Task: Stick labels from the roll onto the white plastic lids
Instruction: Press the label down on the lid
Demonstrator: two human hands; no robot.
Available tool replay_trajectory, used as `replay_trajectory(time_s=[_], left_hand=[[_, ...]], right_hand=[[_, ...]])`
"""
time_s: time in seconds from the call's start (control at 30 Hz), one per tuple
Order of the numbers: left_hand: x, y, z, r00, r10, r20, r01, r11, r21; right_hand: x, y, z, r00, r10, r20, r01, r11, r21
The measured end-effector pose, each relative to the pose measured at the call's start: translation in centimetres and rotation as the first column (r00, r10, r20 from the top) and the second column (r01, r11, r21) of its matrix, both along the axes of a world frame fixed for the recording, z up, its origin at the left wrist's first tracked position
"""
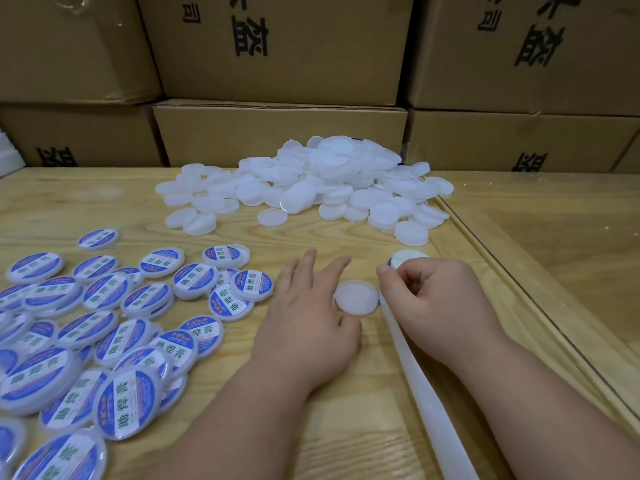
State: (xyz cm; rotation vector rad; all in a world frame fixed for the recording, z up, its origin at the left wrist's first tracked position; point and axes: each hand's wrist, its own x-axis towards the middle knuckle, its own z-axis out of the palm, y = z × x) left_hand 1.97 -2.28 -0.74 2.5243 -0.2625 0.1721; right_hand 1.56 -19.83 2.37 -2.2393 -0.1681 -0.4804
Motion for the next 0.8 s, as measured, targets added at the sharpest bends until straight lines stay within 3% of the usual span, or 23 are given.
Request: replay_trajectory(time_s=[0.2,0.33,0.47,0.6,0.7,0.8], left_hand=[[0.6,0.1,-0.2,0.996,0.047,0.076,-0.041,0.996,-0.078],[1.1,-0.1,-0.2,0.988,0.09,0.124,-0.066,0.98,-0.188],[1.3,0.0,0.2,0.987,0.062,0.151,0.015,0.885,-0.465],[1.0,0.1,0.9,0.988,0.059,0.141,0.054,0.731,-0.68],[0.9,0.2,1.5,0.997,-0.011,0.081,0.07,0.636,-0.769],[1.0,0.3,1.5,0.997,-0.066,0.029,0.065,0.666,-0.743]], right_hand=[[0.1,0.3,0.3,0.979,-0.11,-0.171,0.072,0.974,-0.217],[-0.1,0.3,0.2,0.966,-0.069,-0.251,-0.004,0.96,-0.281],[0.0,0.3,-0.2,0.934,0.097,-0.343,-0.126,0.99,-0.064],[0.2,0.3,-0.6,0.937,0.187,-0.295,-0.153,0.979,0.133],[0.5,0.3,-0.9,0.931,0.232,-0.281,-0.164,0.955,0.246],[0.7,0.2,-1.2,0.924,0.271,-0.271,-0.178,0.93,0.322]])
